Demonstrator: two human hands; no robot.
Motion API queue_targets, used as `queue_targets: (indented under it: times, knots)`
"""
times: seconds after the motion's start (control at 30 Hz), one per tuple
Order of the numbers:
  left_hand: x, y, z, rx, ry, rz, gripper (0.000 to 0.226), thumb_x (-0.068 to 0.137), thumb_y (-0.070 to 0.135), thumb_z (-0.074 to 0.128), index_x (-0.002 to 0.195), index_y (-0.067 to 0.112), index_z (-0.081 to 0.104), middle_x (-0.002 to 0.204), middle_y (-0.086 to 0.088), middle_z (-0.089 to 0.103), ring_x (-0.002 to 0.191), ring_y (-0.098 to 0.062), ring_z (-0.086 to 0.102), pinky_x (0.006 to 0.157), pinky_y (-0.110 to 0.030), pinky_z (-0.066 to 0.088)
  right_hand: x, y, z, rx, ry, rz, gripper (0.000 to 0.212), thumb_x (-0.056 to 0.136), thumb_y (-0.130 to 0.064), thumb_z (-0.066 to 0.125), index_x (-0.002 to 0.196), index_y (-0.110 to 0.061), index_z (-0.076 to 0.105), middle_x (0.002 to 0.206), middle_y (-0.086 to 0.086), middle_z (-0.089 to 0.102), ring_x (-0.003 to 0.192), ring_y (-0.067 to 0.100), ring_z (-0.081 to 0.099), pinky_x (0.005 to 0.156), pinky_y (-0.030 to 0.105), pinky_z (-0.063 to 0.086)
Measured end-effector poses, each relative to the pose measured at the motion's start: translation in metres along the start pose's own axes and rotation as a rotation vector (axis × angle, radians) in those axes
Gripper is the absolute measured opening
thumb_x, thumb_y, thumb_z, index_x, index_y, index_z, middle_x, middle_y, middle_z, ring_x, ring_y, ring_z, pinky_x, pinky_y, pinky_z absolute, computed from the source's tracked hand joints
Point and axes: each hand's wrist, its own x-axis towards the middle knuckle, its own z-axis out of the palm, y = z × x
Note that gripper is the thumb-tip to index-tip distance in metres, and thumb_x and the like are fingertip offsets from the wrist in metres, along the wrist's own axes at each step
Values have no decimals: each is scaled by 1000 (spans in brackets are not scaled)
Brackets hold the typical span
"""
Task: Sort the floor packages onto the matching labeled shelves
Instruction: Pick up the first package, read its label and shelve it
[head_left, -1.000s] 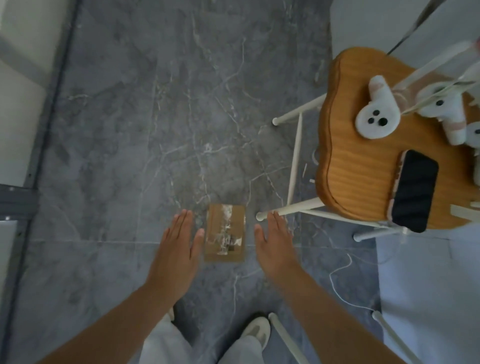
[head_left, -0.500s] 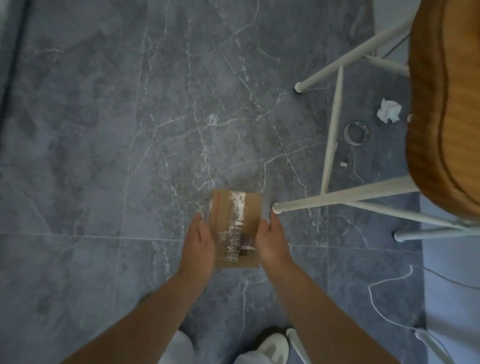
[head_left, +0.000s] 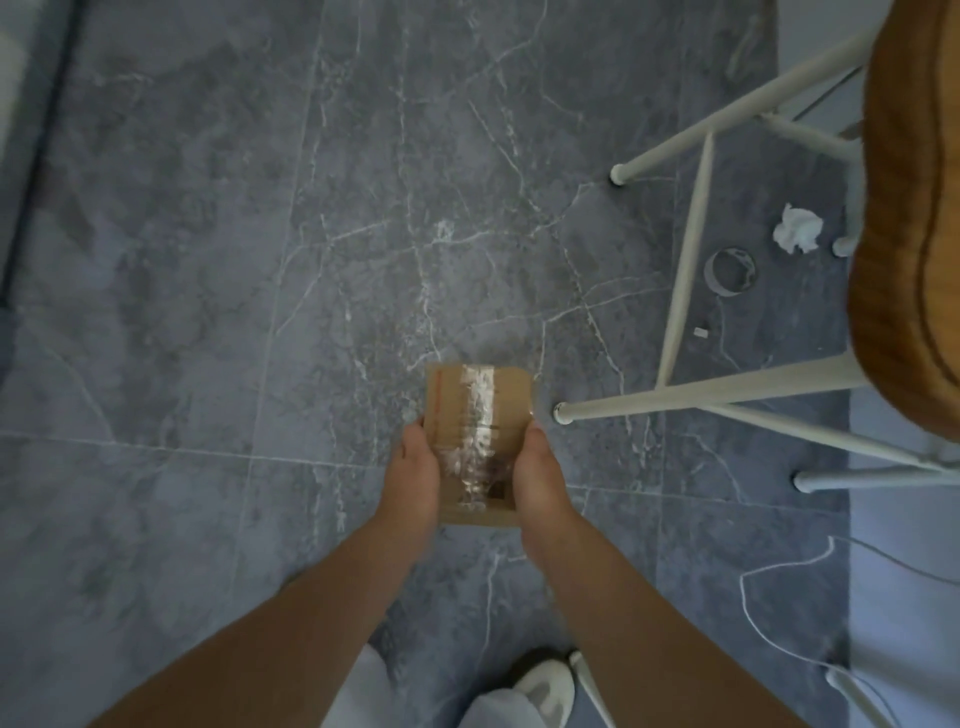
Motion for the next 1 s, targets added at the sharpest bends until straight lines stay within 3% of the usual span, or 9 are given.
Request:
queue_targets:
  times: [0.23,0.3,0.47,0.6,0.7,0.77,0.83,0.9,1.0]
  knots:
    - [-79,52,-31,-79,68,5,47,105,29,24,104,14,68,106,-15,68,95,-30,64,83,-38,54,-81,-48,-2,-89,-55,-93,56,107,-47,22,146,-16,47,140,4,53,137,25,46,109,32,33]
    - [-109,72,-48,-112,109,18,48,105,31,24,107,12,68,108,-15,68,98,-30,63,87,-38,54,-111,-63,1,-138,-87,-110,59,106,-51,21,151,-19,40,154,4,43,143,23,39,117,36,28]
    - [-172,123,-94,-154,112,107,46,105,27,25,100,11,68,91,-12,68,75,-22,61,60,-29,47,-201,-106,0,-228,-189,-156,57,106,-52,17,154,-25,33,156,4,40,143,22,38,113,35,29]
    - [-222,160,-129,-180,113,177,46,102,29,28,101,11,71,97,-14,73,82,-28,67,62,-30,51,-262,-134,-3,-222,-267,-245,57,106,-52,19,154,-25,34,154,4,43,141,21,40,108,32,33]
    - [-258,189,-157,-211,127,208,47,101,30,30,105,12,74,94,-12,74,86,-30,70,66,-34,56,-313,-154,5,-243,-261,-364,52,106,-52,17,149,-35,40,141,-9,50,136,20,47,106,26,33]
    - [-283,208,-175,-238,103,251,48,101,30,29,103,13,74,94,-10,75,86,-29,70,73,-38,58,-344,-169,9,-239,-275,-440,52,105,-56,16,145,-41,46,142,-7,56,125,17,56,110,37,42]
    - [-309,226,-191,-239,59,302,50,101,33,28,104,15,75,95,-8,76,89,-27,71,77,-40,59,-380,-188,7,-230,-270,-487,52,106,-53,16,143,-40,49,131,-9,60,106,8,60,94,30,49]
    - [-337,243,-207,-253,21,350,54,98,38,27,113,19,75,104,-8,77,96,-26,72,89,-46,59,-413,-203,1,-236,-279,-531,51,106,-51,18,142,-36,50,122,-8,59,93,4,57,82,23,44]
    - [-381,266,-234,-254,-13,409,53,96,41,28,117,24,74,109,-7,76,100,-24,71,91,-43,57,-466,-218,3,-230,-270,-552,52,105,-54,19,145,-35,48,124,-9,54,120,15,54,100,29,37]
